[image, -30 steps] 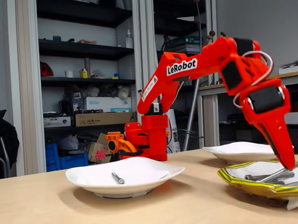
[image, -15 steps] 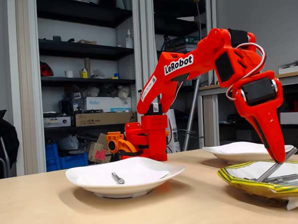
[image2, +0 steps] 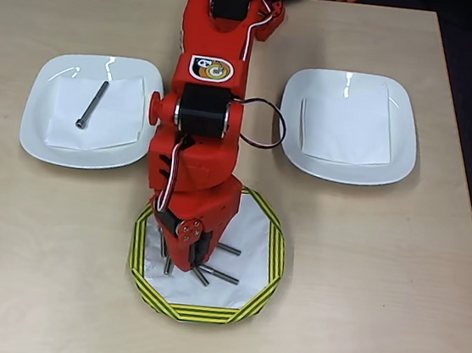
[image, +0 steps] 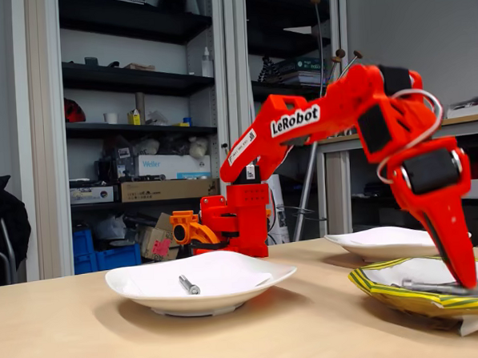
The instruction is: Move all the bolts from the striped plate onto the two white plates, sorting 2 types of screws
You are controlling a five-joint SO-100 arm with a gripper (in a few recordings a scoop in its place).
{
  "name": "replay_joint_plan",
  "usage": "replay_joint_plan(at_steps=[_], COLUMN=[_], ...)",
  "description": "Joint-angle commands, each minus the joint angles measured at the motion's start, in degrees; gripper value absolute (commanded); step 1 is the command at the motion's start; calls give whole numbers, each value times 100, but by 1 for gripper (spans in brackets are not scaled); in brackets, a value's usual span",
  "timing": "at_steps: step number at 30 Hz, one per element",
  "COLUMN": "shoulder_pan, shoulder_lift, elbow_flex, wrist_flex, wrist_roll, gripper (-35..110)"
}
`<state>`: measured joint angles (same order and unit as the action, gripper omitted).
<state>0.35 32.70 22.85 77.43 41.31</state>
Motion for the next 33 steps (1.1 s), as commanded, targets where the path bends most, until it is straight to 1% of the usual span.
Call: replay_joint_plan(at_steps=[1,9,13,19,29,33], shoulder_pan=[-79,-97,-114,-141,-141,-141], shoulder_lift=[-211,-580,-580,-677,-1547,-1661], elbow_flex=[-606,-1143,-1187,-1362,-2584,-2760], wrist_flex=[9,176,246,352,571,800], wrist_roll=[132,193,123,211,404,527], gripper=[0,0,5,8,6,6])
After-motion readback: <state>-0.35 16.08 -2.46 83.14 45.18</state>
